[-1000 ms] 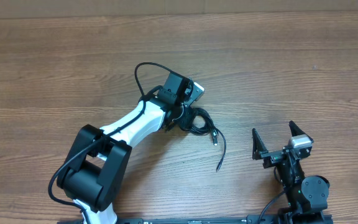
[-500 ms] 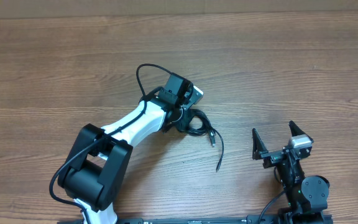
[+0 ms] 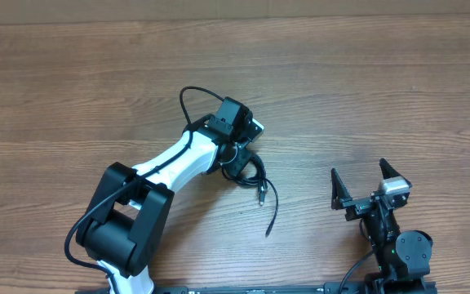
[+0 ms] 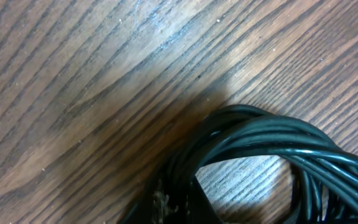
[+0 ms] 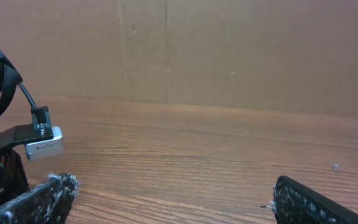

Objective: Untangle cables
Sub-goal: 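Grasp the black cable coil with the left gripper and lift, then move the right gripper toward the held coil and grasp a loop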

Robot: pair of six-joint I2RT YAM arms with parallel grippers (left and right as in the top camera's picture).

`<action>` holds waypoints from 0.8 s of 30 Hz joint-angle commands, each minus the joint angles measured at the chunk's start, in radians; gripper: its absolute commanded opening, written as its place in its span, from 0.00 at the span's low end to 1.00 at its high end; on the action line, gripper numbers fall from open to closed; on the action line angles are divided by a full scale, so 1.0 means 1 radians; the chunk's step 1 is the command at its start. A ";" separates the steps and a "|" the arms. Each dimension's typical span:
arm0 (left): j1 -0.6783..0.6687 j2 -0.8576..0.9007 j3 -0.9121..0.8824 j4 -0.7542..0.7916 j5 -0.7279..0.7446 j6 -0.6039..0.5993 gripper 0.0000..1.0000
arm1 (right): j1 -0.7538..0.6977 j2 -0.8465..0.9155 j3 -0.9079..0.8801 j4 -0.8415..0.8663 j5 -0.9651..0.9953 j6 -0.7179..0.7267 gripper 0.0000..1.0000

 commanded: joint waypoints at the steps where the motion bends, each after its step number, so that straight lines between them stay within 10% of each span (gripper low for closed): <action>1: -0.005 -0.012 0.040 -0.040 -0.006 -0.016 0.04 | 0.004 -0.008 -0.010 0.004 0.009 -0.005 1.00; 14: -0.007 -0.187 0.185 -0.166 0.103 -0.015 0.04 | 0.004 -0.008 -0.010 0.030 -0.095 0.004 1.00; 24: -0.011 -0.187 0.185 -0.237 0.127 0.008 0.04 | 0.004 0.011 0.025 -0.029 -0.164 0.322 1.00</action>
